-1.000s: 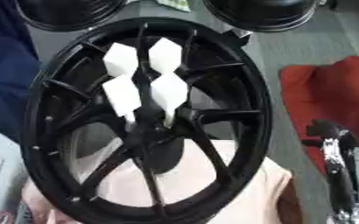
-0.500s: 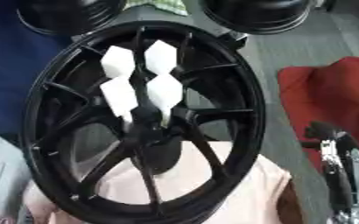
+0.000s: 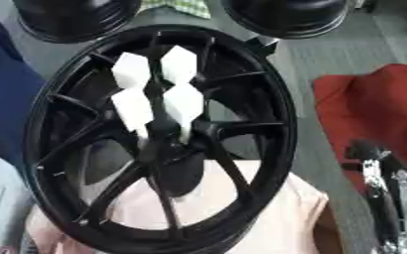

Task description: Pull the pin out of the wheel hub.

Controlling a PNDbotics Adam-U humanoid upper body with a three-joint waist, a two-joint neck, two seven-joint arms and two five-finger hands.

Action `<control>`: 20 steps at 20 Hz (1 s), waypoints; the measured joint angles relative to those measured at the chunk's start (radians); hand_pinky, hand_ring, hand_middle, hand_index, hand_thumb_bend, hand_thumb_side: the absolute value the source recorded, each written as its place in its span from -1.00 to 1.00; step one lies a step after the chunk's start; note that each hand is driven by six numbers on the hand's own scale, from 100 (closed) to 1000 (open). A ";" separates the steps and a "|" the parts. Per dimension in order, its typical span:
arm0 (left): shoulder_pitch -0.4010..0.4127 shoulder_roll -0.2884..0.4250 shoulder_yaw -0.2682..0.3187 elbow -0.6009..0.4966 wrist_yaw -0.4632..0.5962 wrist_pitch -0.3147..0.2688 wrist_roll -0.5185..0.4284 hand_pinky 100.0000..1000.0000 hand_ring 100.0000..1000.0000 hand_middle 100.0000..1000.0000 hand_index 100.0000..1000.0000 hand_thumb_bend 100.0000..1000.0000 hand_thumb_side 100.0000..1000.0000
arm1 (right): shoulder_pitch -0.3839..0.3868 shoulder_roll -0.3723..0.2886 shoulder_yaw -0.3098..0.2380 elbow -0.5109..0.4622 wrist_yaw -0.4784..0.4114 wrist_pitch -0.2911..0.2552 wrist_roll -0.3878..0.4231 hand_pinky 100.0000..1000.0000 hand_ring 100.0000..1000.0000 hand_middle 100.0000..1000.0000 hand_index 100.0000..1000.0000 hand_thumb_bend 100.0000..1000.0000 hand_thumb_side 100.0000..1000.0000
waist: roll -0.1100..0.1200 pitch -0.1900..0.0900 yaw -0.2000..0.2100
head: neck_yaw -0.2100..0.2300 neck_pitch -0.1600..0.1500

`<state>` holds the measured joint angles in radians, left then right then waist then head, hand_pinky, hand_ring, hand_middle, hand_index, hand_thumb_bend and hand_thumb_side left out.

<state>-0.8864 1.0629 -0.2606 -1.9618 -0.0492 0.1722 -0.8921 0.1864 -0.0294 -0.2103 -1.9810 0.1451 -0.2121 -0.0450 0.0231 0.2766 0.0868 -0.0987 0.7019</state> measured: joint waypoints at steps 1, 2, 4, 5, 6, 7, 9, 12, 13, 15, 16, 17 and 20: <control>-0.033 -0.021 -0.021 0.015 -0.003 0.004 -0.004 0.47 0.33 0.23 0.50 -0.34 -0.11 | 0.000 0.000 0.001 0.000 0.001 0.001 0.001 0.17 0.44 -0.03 0.37 -1.00 0.54 | 0.000 0.000 -0.002 | 0.000 0.000; -0.065 -0.043 -0.044 0.031 -0.007 0.006 -0.006 0.48 0.33 0.23 0.50 -0.33 -0.11 | 0.000 0.000 0.001 0.000 0.001 0.002 0.001 0.17 0.44 -0.03 0.37 -1.00 0.54 | 0.001 0.000 -0.005 | 0.000 0.000; -0.119 -0.084 -0.088 0.067 -0.019 0.008 -0.009 0.47 0.33 0.23 0.50 -0.34 -0.11 | 0.001 0.000 0.001 0.000 0.002 0.004 0.002 0.17 0.44 -0.03 0.37 -1.00 0.54 | 0.004 0.000 -0.006 | 0.001 0.000; -0.141 -0.103 -0.108 0.085 -0.025 0.008 -0.009 0.47 0.33 0.23 0.50 -0.33 -0.11 | 0.001 0.001 0.001 0.000 0.002 0.005 0.003 0.17 0.44 -0.03 0.37 -1.00 0.54 | 0.006 0.000 -0.008 | 0.002 0.000; -0.164 -0.122 -0.126 0.105 -0.033 0.007 -0.010 0.47 0.33 0.23 0.50 -0.33 -0.11 | 0.000 0.002 0.001 0.000 0.002 0.007 0.004 0.17 0.44 -0.03 0.37 -1.00 0.54 | 0.007 0.000 -0.011 | 0.004 0.000; -0.183 -0.141 -0.142 0.124 -0.040 0.005 -0.011 0.47 0.33 0.23 0.50 -0.33 -0.11 | 0.000 0.003 0.001 0.000 0.002 0.008 0.004 0.17 0.44 -0.03 0.37 -1.00 0.54 | 0.008 0.000 -0.012 | 0.006 0.000; -0.206 -0.169 -0.164 0.158 -0.053 0.000 -0.013 0.47 0.33 0.23 0.50 -0.33 -0.11 | 0.000 0.005 0.001 0.000 0.002 0.011 0.005 0.17 0.44 -0.03 0.37 -1.00 0.54 | 0.009 0.000 -0.012 | 0.009 0.000; -0.226 -0.192 -0.182 0.195 -0.066 -0.007 -0.014 0.46 0.32 0.23 0.50 -0.32 -0.13 | -0.001 0.007 0.002 0.000 0.002 0.015 0.006 0.17 0.44 -0.03 0.37 -1.00 0.55 | 0.010 0.000 -0.021 | 0.018 0.000; -0.242 -0.206 -0.189 0.209 -0.071 -0.006 -0.014 0.46 0.32 0.23 0.50 -0.31 -0.14 | -0.001 0.007 0.002 0.000 0.002 0.017 0.007 0.17 0.44 -0.03 0.37 -1.00 0.55 | 0.012 0.000 -0.029 | 0.024 0.000; -0.273 -0.245 -0.204 0.246 -0.085 -0.001 -0.014 0.47 0.34 0.25 0.51 -0.30 -0.16 | -0.003 0.007 0.004 0.000 0.002 0.020 0.010 0.17 0.44 -0.03 0.37 -1.00 0.55 | 0.016 0.000 -0.033 | 0.035 -0.002; -0.285 -0.263 -0.210 0.267 -0.094 0.002 -0.014 0.47 0.34 0.25 0.51 -0.30 -0.16 | -0.006 0.007 0.005 0.000 0.002 0.021 0.012 0.17 0.44 -0.03 0.37 -1.00 0.55 | 0.017 0.000 -0.036 | 0.039 -0.003; -0.293 -0.281 -0.216 0.288 -0.105 0.002 -0.014 0.47 0.37 0.29 0.56 -0.27 -0.17 | -0.009 0.007 0.007 0.000 0.002 0.022 0.013 0.17 0.44 -0.03 0.37 -1.00 0.56 | 0.017 0.001 -0.040 | 0.043 -0.006; -0.301 -0.319 -0.229 0.346 -0.128 -0.004 -0.014 0.50 0.44 0.42 0.64 -0.20 -0.17 | -0.011 0.007 0.007 0.000 0.002 0.026 0.016 0.17 0.44 -0.03 0.37 -1.00 0.57 | 0.019 0.007 -0.047 | 0.051 -0.010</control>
<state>-1.1873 0.7443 -0.4901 -1.6157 -0.1773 0.1678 -0.9064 0.1749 -0.0226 -0.2029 -1.9810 0.1473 -0.1856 -0.0286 0.0421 0.2832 0.0399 -0.0473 0.6922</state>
